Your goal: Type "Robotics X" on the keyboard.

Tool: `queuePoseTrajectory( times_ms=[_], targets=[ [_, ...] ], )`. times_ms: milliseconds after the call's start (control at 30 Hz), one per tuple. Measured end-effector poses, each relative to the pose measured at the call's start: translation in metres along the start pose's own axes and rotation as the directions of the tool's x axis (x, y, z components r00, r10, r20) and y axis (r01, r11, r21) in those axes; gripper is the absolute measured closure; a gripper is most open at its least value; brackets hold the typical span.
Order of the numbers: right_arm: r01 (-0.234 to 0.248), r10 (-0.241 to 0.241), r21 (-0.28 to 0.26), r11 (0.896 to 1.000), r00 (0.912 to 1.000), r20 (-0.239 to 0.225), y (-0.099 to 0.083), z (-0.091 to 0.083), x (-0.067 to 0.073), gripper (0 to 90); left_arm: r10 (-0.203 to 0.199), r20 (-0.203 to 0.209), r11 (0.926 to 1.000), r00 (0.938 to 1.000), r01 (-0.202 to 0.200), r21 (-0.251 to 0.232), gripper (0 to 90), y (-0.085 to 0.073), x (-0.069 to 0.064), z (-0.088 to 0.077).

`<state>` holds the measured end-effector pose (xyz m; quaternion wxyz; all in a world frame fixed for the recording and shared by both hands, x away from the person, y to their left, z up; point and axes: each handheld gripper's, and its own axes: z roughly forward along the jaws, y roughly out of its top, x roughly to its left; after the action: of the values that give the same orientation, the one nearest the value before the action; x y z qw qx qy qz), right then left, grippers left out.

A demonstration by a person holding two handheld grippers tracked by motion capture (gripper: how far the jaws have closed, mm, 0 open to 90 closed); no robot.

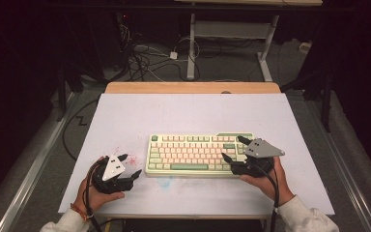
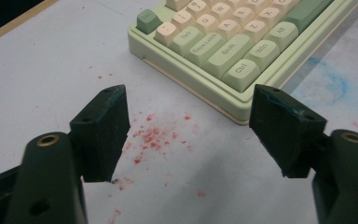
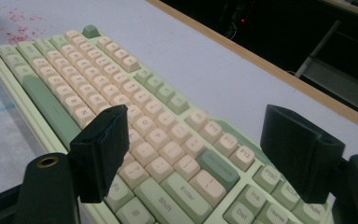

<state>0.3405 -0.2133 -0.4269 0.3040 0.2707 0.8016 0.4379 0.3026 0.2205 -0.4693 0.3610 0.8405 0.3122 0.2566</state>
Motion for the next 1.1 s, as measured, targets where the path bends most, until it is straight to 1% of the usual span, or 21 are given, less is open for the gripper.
queuePoseTrajectory(
  times_ms=[67, 133, 167, 200, 233, 267, 300, 367, 433, 500, 533, 600, 667, 700, 767, 833, 900, 933, 1000, 1067, 1100],
  targets=[
    [0.002, -0.002, 0.002, 1.000, 1.0000, 0.009, -0.004, -0.004, 0.000, 23.8, 0.000, 0.001, 1.0000, 1.0000, 0.000, 0.004, 31.2, 0.000, 0.000, 0.000],
    [0.009, -0.009, -0.003, 1.000, 0.9998, 0.020, -0.008, -0.009, 0.000, 24.0, 0.008, 0.002, 1.0000, 1.0000, -0.008, -0.004, 33.2, 0.001, 0.001, 0.000],
    [0.011, -0.011, -0.001, 1.000, 0.9996, 0.025, -0.010, -0.011, 0.000, 24.0, 0.009, 0.003, 1.0000, 1.0000, -0.009, -0.004, 35.5, 0.001, 0.001, 0.000],
    [0.008, -0.008, -0.005, 1.000, 0.9995, 0.030, -0.012, -0.013, -0.001, 24.1, 0.006, 0.008, 1.0000, 0.9999, -0.006, -0.002, 37.5, 0.002, 0.001, 0.000],
    [0.008, -0.008, -0.005, 1.000, 0.9995, 0.030, -0.012, -0.013, -0.001, 24.1, -0.003, 0.020, 1.0000, 0.9998, 0.003, 0.002, 37.5, 0.002, 0.000, -0.001],
    [0.000, 0.000, -0.002, 1.000, 0.9994, 0.036, -0.016, -0.017, -0.002, 24.1, -0.005, 0.030, 1.0000, 0.9995, 0.005, -0.001, 40.8, 0.002, 0.000, -0.001],
    [-0.001, 0.001, 0.000, 1.000, 0.9992, 0.041, -0.017, -0.019, -0.002, 24.1, -0.005, 0.030, 1.0000, 0.9995, 0.005, -0.001, 45.5, 0.002, 0.000, -0.001],
    [-0.004, 0.004, 0.000, 1.000, 0.9990, 0.045, -0.022, -0.022, -0.002, 24.1, -0.011, 0.051, 0.9999, 0.9986, 0.012, -0.005, 52.6, 0.003, 0.002, -0.002],
    [-0.017, 0.017, 0.007, 1.000, 0.9987, 0.047, -0.026, -0.026, -0.003, 24.0, -0.017, 0.074, 0.9998, 0.9971, 0.018, -0.008, 62.6, 0.004, 0.003, -0.003],
    [-0.021, 0.021, 0.010, 1.000, 0.9987, 0.046, -0.030, -0.028, -0.002, 24.1, -0.018, 0.086, 0.9998, 0.9962, 0.018, -0.007, 71.0, 0.005, 0.004, -0.003],
    [-0.018, 0.017, 0.017, 1.000, 0.9986, 0.049, -0.032, -0.029, -0.002, 24.1, -0.017, 0.110, 0.9998, 0.9938, 0.018, -0.003, 75.7, 0.007, 0.005, -0.003],
    [-0.016, 0.015, 0.016, 1.000, 0.9984, 0.055, -0.035, -0.031, -0.001, 24.4, -0.014, 0.114, 0.9999, 0.9934, 0.014, -0.001, 82.3, 0.009, 0.004, -0.002],
    [-0.014, 0.013, 0.017, 1.000, 0.9983, 0.057, -0.037, -0.033, 0.000, 24.5, 0.001, 0.133, 1.0000, 0.9911, -0.001, -0.001, 87.8, 0.013, 0.003, 0.000],
    [-0.014, 0.013, 0.021, 1.000, 0.9982, 0.058, -0.038, -0.033, 0.001, 24.5, 0.017, 0.149, 0.9998, 0.9887, -0.015, -0.014, 88.0, 0.016, 0.002, -0.001],
    [-0.008, 0.007, 0.024, 1.000, 0.9983, 0.058, -0.039, -0.034, 0.002, 24.5, 0.021, 0.156, 0.9997, 0.9875, -0.019, -0.018, 88.0, 0.018, 0.001, -0.001],
    [-0.015, 0.013, 0.030, 0.999, 0.9982, 0.058, -0.040, -0.034, 0.002, 24.5, 0.031, 0.160, 0.9995, 0.9866, -0.030, -0.011, 88.0, 0.023, 0.000, 0.001],
    [-0.024, 0.022, 0.037, 0.999, 0.9982, 0.057, -0.041, -0.034, 0.003, 24.5, 0.030, 0.173, 0.9995, 0.9844, -0.030, -0.007, 88.0, 0.027, -0.001, 0.004],
    [-0.024, 0.022, 0.040, 0.999, 0.9982, 0.056, -0.042, -0.034, 0.003, 24.5, 0.029, 0.176, 0.9996, 0.9839, -0.029, -0.006, 88.0, 0.029, -0.002, 0.005],
    [-0.015, 0.013, 0.042, 0.999, 0.9985, 0.054, -0.042, -0.034, 0.005, 24.5, 0.040, 0.181, 0.9991, 0.9827, -0.042, 0.008, 88.0, 0.036, -0.005, 0.009],
    [-0.012, 0.010, 0.043, 0.999, 0.9987, 0.051, -0.041, -0.033, 0.005, 24.5, 0.048, 0.197, 0.9986, 0.9793, -0.051, 0.013, 88.0, 0.043, -0.008, 0.014],
    [-0.012, 0.010, 0.044, 0.999, 0.9987, 0.049, -0.042, -0.033, 0.005, 24.5, 0.064, 0.210, 0.9974, 0.9755, -0.070, 0.021, 88.0, 0.050, -0.012, 0.019]
  ],
)
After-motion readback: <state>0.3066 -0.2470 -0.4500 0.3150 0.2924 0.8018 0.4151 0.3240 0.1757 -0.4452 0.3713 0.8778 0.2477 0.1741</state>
